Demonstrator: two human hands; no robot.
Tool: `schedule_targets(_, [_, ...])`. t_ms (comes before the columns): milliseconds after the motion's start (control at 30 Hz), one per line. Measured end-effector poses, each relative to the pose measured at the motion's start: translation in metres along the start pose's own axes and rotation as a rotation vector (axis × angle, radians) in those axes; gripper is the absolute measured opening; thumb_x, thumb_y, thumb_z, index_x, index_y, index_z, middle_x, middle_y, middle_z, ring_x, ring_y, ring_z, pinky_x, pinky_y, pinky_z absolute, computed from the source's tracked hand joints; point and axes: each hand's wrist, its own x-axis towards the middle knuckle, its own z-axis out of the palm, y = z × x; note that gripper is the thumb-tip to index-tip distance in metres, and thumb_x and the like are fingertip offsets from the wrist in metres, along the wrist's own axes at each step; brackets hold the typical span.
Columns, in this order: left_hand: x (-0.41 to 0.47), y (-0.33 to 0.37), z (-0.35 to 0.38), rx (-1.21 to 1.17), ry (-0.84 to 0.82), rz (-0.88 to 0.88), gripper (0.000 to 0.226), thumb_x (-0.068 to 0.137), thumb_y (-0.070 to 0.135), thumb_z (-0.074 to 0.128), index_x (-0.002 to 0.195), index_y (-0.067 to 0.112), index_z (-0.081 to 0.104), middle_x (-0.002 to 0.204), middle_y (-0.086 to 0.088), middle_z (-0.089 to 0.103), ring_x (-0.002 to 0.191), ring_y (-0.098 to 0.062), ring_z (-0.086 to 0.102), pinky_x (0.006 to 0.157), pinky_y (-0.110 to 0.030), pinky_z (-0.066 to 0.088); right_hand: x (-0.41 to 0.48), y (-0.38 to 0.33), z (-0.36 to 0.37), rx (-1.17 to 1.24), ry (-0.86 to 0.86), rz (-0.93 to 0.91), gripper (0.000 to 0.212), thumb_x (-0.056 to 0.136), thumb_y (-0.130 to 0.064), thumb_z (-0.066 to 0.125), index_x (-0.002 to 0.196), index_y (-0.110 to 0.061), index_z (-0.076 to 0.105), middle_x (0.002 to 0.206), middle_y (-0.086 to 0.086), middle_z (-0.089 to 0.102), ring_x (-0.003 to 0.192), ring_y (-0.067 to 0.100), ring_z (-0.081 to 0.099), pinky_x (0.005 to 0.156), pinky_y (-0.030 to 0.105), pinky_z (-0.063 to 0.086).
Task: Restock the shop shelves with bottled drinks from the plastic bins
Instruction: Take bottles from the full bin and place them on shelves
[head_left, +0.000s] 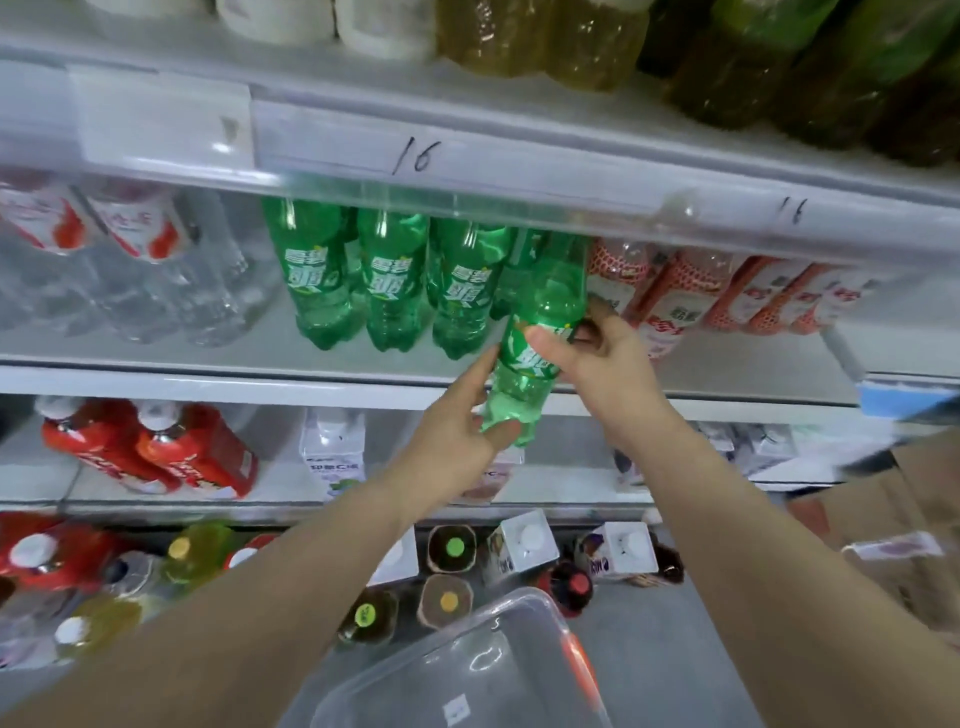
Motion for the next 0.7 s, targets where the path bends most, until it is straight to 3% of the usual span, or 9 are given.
schedule_targets(100, [0.014, 0.003, -0.002, 0.014, 0.003, 0.016, 0.073, 0.095, 0.009, 0.061, 0.147, 0.045, 0.025, 0.137, 0.020, 0.040, 0.119, -0.002, 0.046, 0.097, -0.020, 0.038, 0.014, -0.003, -0.001, -0.014, 0.014, -0.083, 0.045, 0.085, -0.013, 0.080, 0.125, -0.015, 0.060, 0.112, 0.000, 0.074, 0.104, 0.015, 0.070, 0.096, 0.034, 0.055])
schedule_targets(167, [0.023, 0.006, -0.004, 0.025, -0.015, 0.018, 0.070, 0.095, 0.009, 0.059, 0.131, 0.059, 0.028, 0.128, 0.028, 0.041, 0.116, -0.003, 0.049, 0.093, -0.018, 0.039, 0.023, -0.002, -0.001, -0.003, 0.046, -0.111, 0.047, 0.084, -0.010, 0.080, 0.126, -0.017, 0.060, 0.111, 0.000, 0.074, 0.104, 0.018, 0.070, 0.098, 0.036, 0.055])
schedule_targets(267, [0.035, 0.008, -0.005, 0.010, -0.056, -0.003, 0.064, 0.097, 0.004, 0.055, 0.112, 0.062, 0.032, 0.103, 0.040, 0.043, 0.098, 0.011, 0.055, 0.078, -0.007, 0.044, 0.036, 0.001, 0.003, -0.017, 0.101, -0.152, 0.047, 0.081, -0.007, 0.082, 0.122, -0.017, 0.063, 0.109, 0.009, 0.074, 0.105, 0.031, 0.068, 0.098, 0.043, 0.055])
schedule_targets(333, [0.043, 0.005, -0.004, -0.015, -0.072, -0.008, 0.061, 0.098, 0.001, 0.052, 0.128, 0.051, 0.032, 0.098, 0.041, 0.040, 0.094, 0.017, 0.050, 0.074, -0.004, 0.041, 0.042, 0.005, 0.005, -0.035, 0.107, -0.182, 0.048, 0.080, -0.003, 0.081, 0.123, -0.010, 0.061, 0.110, 0.008, 0.074, 0.103, 0.026, 0.069, 0.092, 0.037, 0.056])
schedule_targets(433, [0.053, 0.003, -0.001, -0.033, -0.093, -0.002, 0.076, 0.098, -0.002, 0.049, 0.153, 0.035, 0.011, 0.111, 0.041, 0.033, 0.119, 0.007, 0.042, 0.083, -0.006, 0.039, 0.051, 0.007, 0.007, -0.020, 0.108, -0.194, 0.050, 0.080, 0.003, 0.079, 0.125, -0.007, 0.059, 0.112, 0.006, 0.072, 0.104, 0.018, 0.069, 0.086, 0.022, 0.054])
schedule_targets(567, [0.060, 0.000, 0.002, -0.056, -0.102, -0.016, 0.080, 0.098, -0.008, 0.045, 0.155, 0.029, 0.001, 0.121, 0.041, 0.023, 0.124, 0.008, 0.032, 0.076, 0.005, 0.035, 0.060, 0.010, 0.007, -0.022, 0.085, -0.195, 0.060, 0.080, 0.002, 0.080, 0.134, -0.008, 0.056, 0.122, 0.006, 0.070, 0.113, 0.018, 0.067, 0.091, 0.021, 0.055])
schedule_targets(700, [0.068, -0.001, 0.003, -0.018, -0.113, -0.018, 0.087, 0.097, -0.006, 0.047, 0.155, 0.033, -0.005, 0.152, 0.022, 0.019, 0.130, 0.005, 0.027, 0.102, -0.011, 0.029, 0.067, 0.012, 0.008, -0.090, 0.094, -0.194, 0.058, 0.081, -0.005, 0.081, 0.134, -0.010, 0.056, 0.125, 0.005, 0.070, 0.115, 0.017, 0.066, 0.097, 0.027, 0.053])
